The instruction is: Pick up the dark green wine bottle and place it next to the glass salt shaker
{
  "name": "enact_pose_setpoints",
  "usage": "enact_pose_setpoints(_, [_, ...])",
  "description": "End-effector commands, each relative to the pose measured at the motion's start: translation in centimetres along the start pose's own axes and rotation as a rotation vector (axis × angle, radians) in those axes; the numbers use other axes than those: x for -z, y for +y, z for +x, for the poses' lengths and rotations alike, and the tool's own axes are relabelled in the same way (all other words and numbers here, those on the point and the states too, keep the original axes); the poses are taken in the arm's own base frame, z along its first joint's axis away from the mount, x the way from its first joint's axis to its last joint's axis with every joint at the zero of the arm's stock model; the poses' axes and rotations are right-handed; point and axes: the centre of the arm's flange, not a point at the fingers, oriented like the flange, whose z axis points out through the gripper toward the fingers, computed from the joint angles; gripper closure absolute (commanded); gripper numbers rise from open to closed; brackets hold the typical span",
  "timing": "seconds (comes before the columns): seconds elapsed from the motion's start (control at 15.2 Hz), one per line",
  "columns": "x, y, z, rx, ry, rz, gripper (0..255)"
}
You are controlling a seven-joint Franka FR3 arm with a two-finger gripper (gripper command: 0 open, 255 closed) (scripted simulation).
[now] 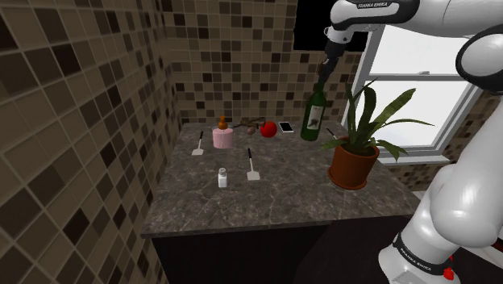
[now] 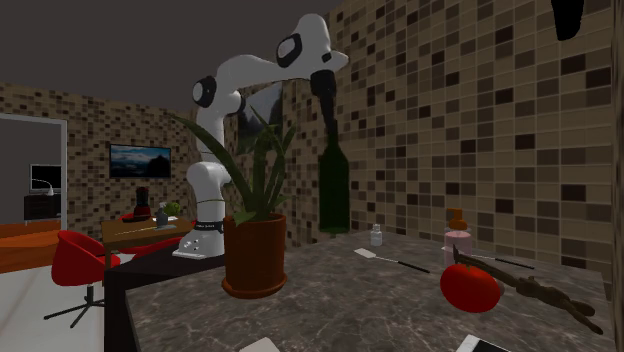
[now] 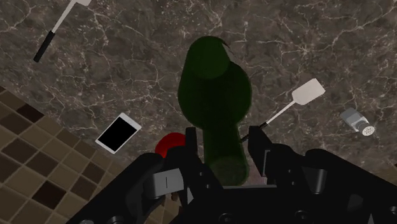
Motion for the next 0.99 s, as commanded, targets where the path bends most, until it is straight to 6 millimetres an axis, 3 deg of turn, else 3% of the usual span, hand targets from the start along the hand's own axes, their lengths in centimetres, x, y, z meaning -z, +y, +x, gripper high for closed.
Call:
enact_pose_setpoints(0.0, [0.0, -2.4, 0.8, -0.002, 0.0, -0.001, 255])
enact_pose_setpoints(0.92, [0.0, -19.9, 7.0, -0.002, 0.0, -0.001, 255])
